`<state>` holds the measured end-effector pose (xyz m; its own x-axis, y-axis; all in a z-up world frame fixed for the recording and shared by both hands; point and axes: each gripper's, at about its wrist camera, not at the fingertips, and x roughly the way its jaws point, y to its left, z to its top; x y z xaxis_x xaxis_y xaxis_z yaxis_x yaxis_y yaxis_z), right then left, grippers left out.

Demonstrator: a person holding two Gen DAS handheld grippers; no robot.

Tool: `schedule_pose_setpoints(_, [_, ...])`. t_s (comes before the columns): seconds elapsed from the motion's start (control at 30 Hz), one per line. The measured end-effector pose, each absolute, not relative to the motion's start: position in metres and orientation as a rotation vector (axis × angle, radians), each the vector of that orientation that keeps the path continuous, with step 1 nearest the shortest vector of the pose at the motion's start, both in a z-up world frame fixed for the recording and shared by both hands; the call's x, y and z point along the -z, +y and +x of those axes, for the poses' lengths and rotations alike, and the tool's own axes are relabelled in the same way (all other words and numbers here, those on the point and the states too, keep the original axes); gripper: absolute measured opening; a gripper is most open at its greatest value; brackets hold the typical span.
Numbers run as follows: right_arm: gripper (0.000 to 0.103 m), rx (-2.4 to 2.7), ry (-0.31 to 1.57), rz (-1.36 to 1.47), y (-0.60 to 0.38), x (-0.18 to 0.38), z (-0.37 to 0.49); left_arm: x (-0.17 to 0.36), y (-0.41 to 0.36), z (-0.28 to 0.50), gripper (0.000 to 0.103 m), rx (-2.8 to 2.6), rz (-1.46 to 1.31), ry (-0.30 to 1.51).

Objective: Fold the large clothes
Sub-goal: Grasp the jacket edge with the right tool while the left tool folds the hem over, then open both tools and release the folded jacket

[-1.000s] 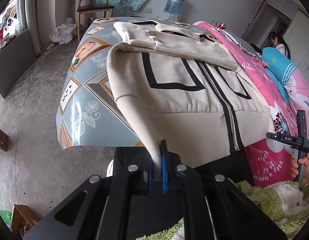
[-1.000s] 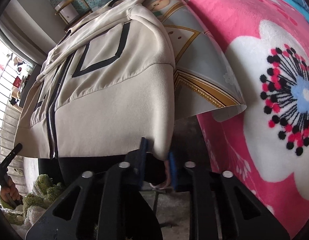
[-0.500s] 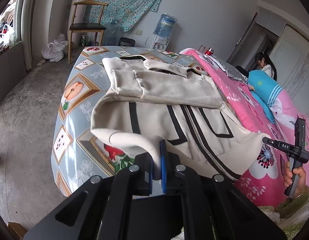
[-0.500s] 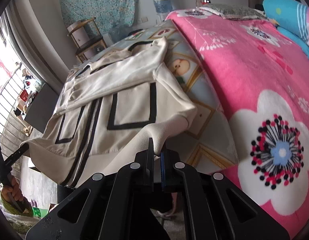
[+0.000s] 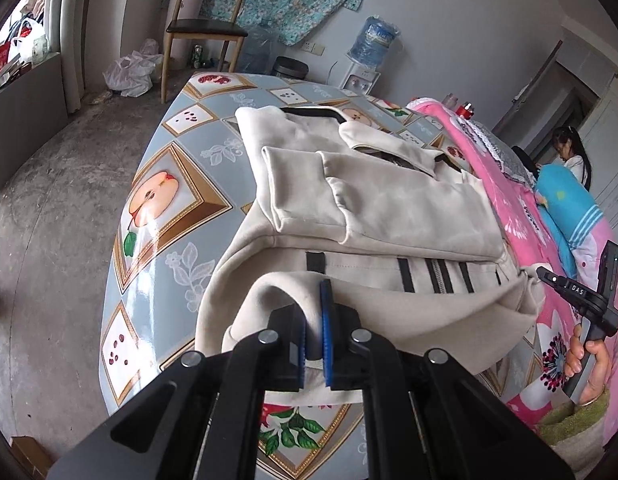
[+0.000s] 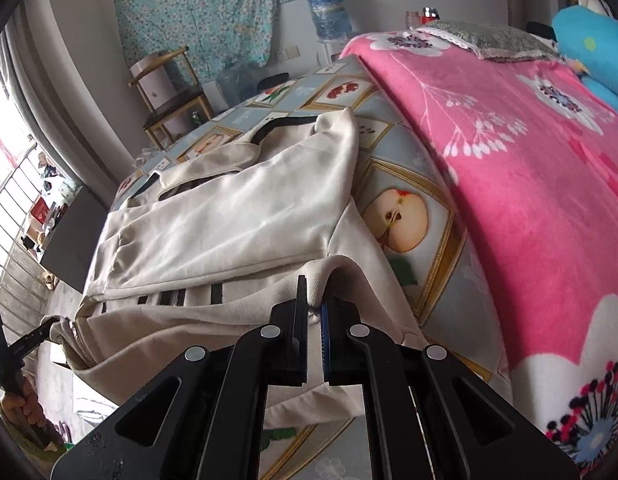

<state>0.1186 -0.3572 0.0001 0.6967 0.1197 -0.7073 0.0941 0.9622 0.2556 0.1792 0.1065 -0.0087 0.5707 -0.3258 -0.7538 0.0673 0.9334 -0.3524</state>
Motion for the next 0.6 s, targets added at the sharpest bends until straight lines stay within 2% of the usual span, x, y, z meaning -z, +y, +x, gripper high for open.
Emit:
schedule_pose_setpoints(0.1, [0.007,-0.006,0.833,0.298,-0.359,0.016,0.138,0.022,0.109,0.192,0.009,0.212,-0.312,0.980])
schedule_pose_setpoints(0.17, [0.013,-0.003,0.862,0.328,-0.364,0.027,0.148,0.027,0.111,0.198,0.011,0.211,-0.330,0.997])
schedule_pose_setpoints(0.23, [0.032,0.014,0.859,0.370,-0.372,0.031,0.150,0.028,0.115,0.199,0.013,0.214,-0.359,0.998])
schedule_pose_setpoints(0.27, [0.034,0.004,0.852,0.394,-0.375,0.030,0.148,0.026,0.116,0.198,0.015,0.209,-0.366,0.991])
schedule_pose_setpoints(0.33, [0.048,0.009,0.825,0.417,-0.379,0.025,0.141,0.017,0.124,0.193,0.041,0.159,-0.364,0.940])
schedule_pose_setpoints(0.37, [0.051,0.038,0.807,0.398,-0.380,0.020,0.137,0.013,0.130,0.191,0.046,0.137,-0.369,0.910])
schedule_pose_setpoints(0.57, [0.053,0.021,0.718,0.302,-0.367,-0.013,0.112,-0.007,0.151,0.175,0.048,0.069,-0.370,0.845])
schedule_pose_setpoints(0.6, [0.057,-0.025,0.710,0.288,-0.358,-0.019,0.109,-0.007,0.146,0.172,0.048,0.074,-0.342,0.855])
